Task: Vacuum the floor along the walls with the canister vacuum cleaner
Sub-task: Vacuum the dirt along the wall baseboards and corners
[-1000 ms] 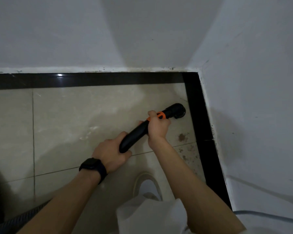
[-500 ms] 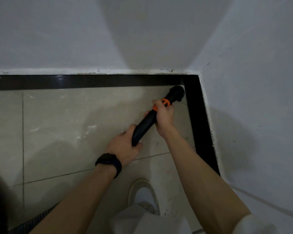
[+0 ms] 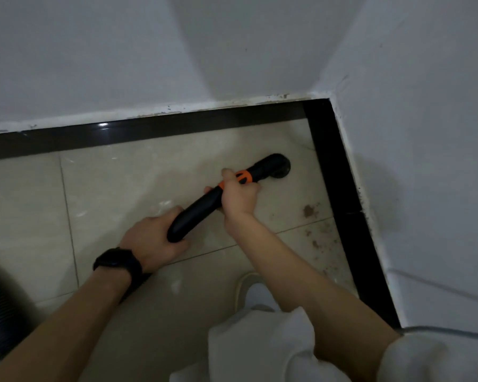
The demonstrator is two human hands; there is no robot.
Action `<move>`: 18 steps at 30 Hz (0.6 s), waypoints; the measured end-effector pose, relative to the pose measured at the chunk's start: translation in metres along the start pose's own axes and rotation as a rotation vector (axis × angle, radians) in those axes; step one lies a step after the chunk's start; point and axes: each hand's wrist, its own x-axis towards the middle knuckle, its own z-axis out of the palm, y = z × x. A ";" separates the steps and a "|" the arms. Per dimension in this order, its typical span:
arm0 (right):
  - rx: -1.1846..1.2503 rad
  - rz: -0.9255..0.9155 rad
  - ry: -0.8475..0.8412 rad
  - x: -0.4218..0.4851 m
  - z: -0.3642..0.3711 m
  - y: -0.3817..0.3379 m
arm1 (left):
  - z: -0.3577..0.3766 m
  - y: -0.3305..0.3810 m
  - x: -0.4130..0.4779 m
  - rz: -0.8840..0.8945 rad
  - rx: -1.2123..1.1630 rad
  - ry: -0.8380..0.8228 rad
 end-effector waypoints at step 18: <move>-0.057 0.113 0.184 -0.048 -0.021 0.074 | 0.010 -0.027 -0.055 -0.020 0.037 -0.161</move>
